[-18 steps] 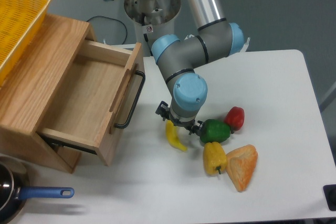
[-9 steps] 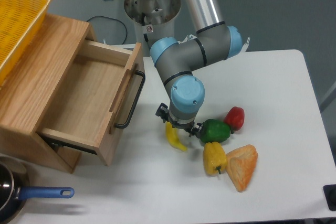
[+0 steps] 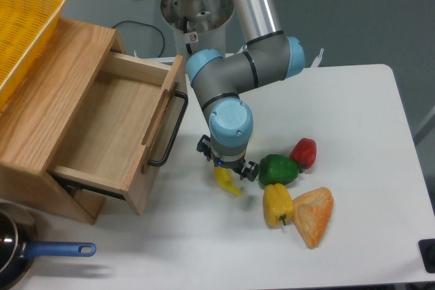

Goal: Pick up the banana
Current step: 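Lower the open gripper onto the banana's middle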

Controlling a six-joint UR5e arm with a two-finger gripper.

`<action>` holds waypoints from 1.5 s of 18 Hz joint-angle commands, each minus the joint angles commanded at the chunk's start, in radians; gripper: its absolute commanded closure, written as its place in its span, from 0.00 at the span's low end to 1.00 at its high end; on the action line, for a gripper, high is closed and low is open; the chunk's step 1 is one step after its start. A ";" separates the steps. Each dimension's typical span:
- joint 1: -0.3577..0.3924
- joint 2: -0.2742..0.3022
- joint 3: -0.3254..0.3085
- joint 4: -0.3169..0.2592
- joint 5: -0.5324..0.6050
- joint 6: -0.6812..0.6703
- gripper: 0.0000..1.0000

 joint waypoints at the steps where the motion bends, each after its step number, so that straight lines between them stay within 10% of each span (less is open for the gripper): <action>1: -0.002 0.000 -0.003 0.002 0.000 0.008 0.00; 27: -0.003 -0.023 -0.052 0.055 0.046 0.009 0.08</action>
